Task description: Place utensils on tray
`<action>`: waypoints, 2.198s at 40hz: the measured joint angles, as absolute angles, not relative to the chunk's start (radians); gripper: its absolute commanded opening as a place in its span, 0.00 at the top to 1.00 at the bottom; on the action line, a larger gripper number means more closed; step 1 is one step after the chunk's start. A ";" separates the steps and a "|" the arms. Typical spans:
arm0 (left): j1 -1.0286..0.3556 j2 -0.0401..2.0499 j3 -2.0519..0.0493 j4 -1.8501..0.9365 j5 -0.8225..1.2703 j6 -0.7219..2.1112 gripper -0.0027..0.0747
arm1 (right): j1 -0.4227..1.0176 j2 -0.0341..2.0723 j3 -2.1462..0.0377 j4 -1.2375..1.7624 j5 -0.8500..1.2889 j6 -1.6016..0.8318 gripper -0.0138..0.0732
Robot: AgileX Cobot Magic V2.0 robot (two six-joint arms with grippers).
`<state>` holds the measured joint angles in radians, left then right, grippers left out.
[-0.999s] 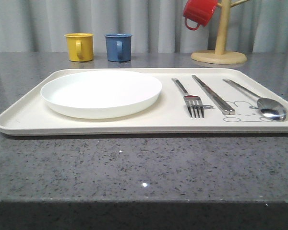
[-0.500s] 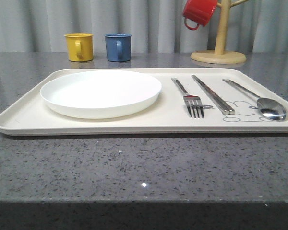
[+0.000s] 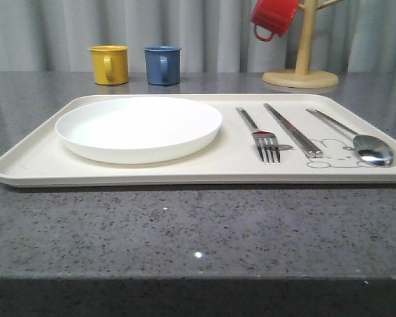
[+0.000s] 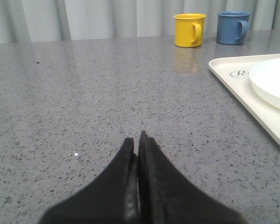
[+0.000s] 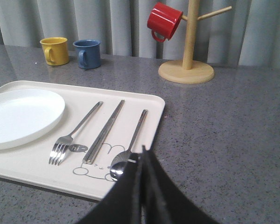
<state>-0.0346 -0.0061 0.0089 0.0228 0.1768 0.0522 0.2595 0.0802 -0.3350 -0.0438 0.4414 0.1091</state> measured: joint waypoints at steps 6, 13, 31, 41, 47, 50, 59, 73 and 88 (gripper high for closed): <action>-0.035 -0.006 0.009 0.023 0.177 0.052 0.99 | 0.260 0.080 -0.335 -0.044 0.441 0.109 0.92; -0.035 -0.006 0.009 0.023 0.175 0.052 0.99 | 0.260 0.080 -0.335 -0.044 0.441 0.109 0.92; -0.035 -0.006 0.009 0.023 0.175 0.052 0.99 | 0.078 -0.010 -0.132 0.000 0.302 0.107 0.92; -0.035 -0.006 0.009 0.023 0.175 0.052 0.99 | -0.039 -0.009 0.022 0.031 0.211 0.107 0.92; -0.035 -0.006 0.009 0.023 0.175 0.052 0.99 | -0.041 -0.009 0.027 0.032 0.199 0.107 0.92; -0.035 -0.006 0.009 0.023 0.175 0.052 0.99 | -0.041 -0.009 0.027 0.032 0.199 0.107 0.92; -0.035 -0.006 0.009 0.023 0.175 0.052 0.99 | -0.041 -0.009 0.027 0.032 0.199 0.107 0.92; -0.035 -0.006 0.009 0.023 0.175 0.052 0.99 | -0.041 -0.009 0.027 0.032 0.199 0.107 0.92; -0.035 -0.006 0.009 0.023 0.175 0.052 0.99 | -0.041 -0.009 0.027 0.032 0.199 0.107 0.92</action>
